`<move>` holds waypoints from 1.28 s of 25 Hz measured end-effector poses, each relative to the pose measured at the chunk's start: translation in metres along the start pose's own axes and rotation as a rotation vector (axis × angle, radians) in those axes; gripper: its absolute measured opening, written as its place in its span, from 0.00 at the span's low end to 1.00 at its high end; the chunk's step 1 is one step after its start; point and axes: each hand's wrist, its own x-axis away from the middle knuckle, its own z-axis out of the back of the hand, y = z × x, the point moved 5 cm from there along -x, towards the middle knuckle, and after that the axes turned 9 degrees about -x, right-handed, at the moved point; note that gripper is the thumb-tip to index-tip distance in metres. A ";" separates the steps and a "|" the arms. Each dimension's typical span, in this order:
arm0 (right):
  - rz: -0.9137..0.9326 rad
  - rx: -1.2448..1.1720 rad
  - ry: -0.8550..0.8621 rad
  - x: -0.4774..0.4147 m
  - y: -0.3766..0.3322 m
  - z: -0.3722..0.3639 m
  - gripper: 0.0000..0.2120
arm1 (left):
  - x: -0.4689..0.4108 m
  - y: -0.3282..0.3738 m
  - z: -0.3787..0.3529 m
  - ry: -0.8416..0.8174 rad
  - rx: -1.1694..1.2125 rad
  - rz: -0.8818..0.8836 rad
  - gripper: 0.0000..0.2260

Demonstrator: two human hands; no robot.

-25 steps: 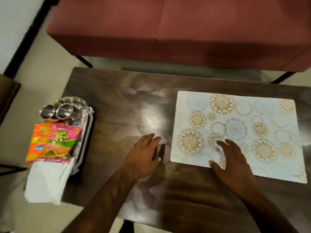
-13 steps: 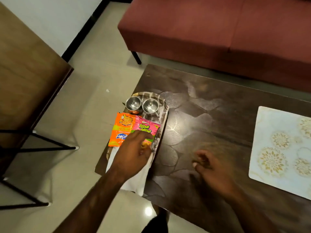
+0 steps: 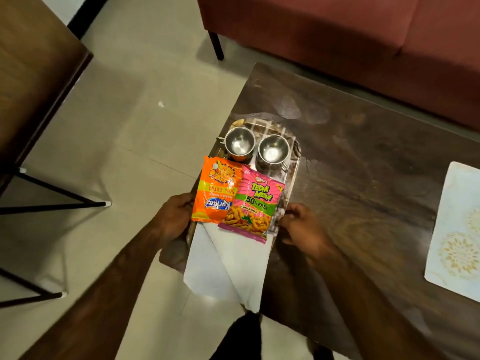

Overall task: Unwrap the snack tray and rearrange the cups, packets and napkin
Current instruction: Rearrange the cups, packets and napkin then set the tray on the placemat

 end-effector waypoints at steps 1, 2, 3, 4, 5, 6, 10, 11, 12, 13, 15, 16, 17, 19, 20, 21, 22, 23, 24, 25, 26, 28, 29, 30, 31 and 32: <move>-0.008 -0.005 0.012 -0.004 0.000 -0.001 0.09 | -0.001 0.002 -0.002 -0.032 0.043 0.006 0.13; -0.010 -0.010 0.025 -0.006 0.000 -0.002 0.08 | -0.003 0.002 -0.001 -0.046 0.076 0.017 0.13; -0.009 -0.007 0.030 -0.006 -0.001 -0.002 0.06 | -0.005 0.001 0.000 -0.064 0.097 0.025 0.12; -0.004 0.004 0.037 -0.007 0.000 -0.003 0.05 | -0.008 -0.001 0.001 -0.087 0.102 0.035 0.12; 0.008 0.029 0.050 -0.009 0.001 -0.004 0.05 | -0.010 -0.003 0.003 -0.109 0.095 0.045 0.11; 0.030 0.054 0.073 -0.012 0.001 -0.005 0.05 | -0.013 -0.004 0.004 -0.121 0.084 0.050 0.10; 0.044 0.079 0.116 -0.027 0.005 -0.010 0.03 | -0.022 0.001 0.001 -0.119 0.040 0.029 0.07; 0.032 0.055 0.107 -0.031 0.007 -0.012 0.04 | -0.023 0.003 0.001 -0.116 0.036 0.016 0.06; 0.028 0.038 0.114 -0.034 0.009 -0.012 0.06 | -0.024 0.004 0.001 -0.115 0.030 0.001 0.06; 0.040 0.017 0.128 -0.035 0.008 -0.012 0.07 | -0.025 0.006 0.001 -0.116 0.023 -0.013 0.06; 0.086 -0.014 0.151 -0.037 0.012 -0.010 0.07 | -0.026 0.006 0.000 -0.125 0.005 -0.041 0.06; 0.106 -0.022 0.156 -0.035 0.013 -0.010 0.06 | -0.026 0.006 0.000 -0.120 -0.001 -0.047 0.05; 0.117 -0.029 0.161 -0.034 0.014 -0.007 0.06 | -0.025 0.005 -0.001 -0.110 -0.010 -0.048 0.05; 0.121 -0.074 0.164 -0.028 0.019 0.002 0.09 | -0.024 0.003 -0.004 -0.092 -0.023 -0.039 0.04; 0.122 -0.104 0.162 -0.023 0.023 0.009 0.10 | -0.023 0.001 -0.005 -0.089 -0.016 -0.034 0.03; 0.129 -0.110 0.167 -0.018 0.028 0.018 0.10 | -0.022 0.000 -0.005 -0.085 -0.005 -0.034 0.02; 0.137 -0.108 0.182 -0.013 0.034 0.029 0.09 | -0.021 -0.002 -0.004 -0.078 0.002 -0.036 0.03; 0.142 -0.107 0.199 -0.008 0.040 0.040 0.09 | -0.020 -0.004 -0.003 -0.067 -0.001 -0.038 0.03; 0.139 -0.115 0.214 -0.003 0.046 0.052 0.10 | -0.020 -0.005 -0.001 -0.047 -0.016 -0.040 0.04; 0.128 -0.127 0.230 0.002 0.053 0.064 0.11 | -0.021 -0.008 0.002 -0.021 -0.046 -0.039 0.04; 0.111 -0.145 0.246 0.007 0.059 0.076 0.11 | -0.021 -0.009 0.004 0.006 -0.087 -0.037 0.04; 0.081 -0.170 0.279 0.017 0.070 0.096 0.10 | -0.021 -0.011 0.008 0.058 -0.184 -0.028 0.03; 0.071 -0.168 0.289 0.020 0.076 0.105 0.09 | -0.021 -0.010 0.010 0.084 -0.233 -0.028 0.03; 0.060 -0.174 0.297 0.022 0.082 0.112 0.09 | -0.020 -0.009 0.012 0.113 -0.285 -0.028 0.03; 0.049 -0.172 0.302 0.023 0.088 0.117 0.10 | -0.019 -0.008 0.013 0.142 -0.330 -0.027 0.03; 0.039 -0.167 0.309 0.022 0.093 0.121 0.10 | -0.018 -0.007 0.015 0.167 -0.356 -0.014 0.04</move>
